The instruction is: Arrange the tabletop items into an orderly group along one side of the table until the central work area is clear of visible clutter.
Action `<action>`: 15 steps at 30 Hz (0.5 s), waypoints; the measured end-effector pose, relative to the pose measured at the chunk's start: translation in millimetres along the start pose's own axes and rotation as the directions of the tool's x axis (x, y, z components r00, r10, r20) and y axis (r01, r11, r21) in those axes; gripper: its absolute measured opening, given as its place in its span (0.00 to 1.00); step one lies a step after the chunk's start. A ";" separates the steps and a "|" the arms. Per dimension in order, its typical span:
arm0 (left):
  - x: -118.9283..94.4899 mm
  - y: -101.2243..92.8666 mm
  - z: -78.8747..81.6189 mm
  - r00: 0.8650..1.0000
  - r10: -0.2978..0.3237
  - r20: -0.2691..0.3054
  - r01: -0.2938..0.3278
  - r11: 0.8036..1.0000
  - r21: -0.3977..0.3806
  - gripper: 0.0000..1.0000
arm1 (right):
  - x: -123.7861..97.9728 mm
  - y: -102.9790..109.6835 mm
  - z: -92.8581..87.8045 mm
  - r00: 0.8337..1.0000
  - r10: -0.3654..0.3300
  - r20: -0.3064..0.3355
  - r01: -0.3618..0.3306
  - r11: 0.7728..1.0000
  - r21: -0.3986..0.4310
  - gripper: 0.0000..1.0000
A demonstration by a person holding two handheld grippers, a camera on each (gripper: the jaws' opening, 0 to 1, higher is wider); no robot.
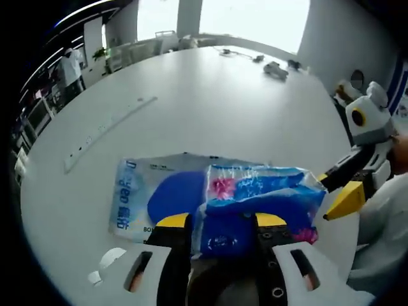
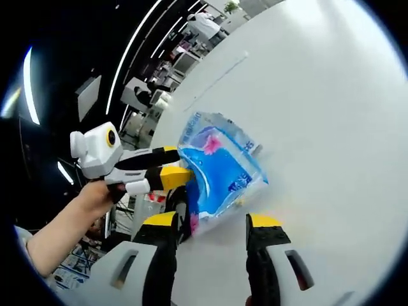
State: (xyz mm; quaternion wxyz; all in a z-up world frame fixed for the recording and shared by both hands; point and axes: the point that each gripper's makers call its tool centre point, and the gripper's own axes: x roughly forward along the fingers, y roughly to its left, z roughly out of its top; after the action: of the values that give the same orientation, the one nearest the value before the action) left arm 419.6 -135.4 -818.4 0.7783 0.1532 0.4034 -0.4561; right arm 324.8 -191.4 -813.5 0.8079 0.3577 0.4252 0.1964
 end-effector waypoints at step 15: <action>-2.9 -6.3 1.3 1.000 -0.002 0.007 0.002 0.999 -0.033 0.00 | -11.7 -13.6 6.5 0.999 -0.043 0.029 0.042 0.999 0.026 0.18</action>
State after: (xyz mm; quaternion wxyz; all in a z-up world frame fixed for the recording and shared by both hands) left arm 414.2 -137.9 -814.5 0.7817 0.1384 0.4084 -0.4506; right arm 323.8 -210.3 -814.8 0.8136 0.3616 0.4230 0.1685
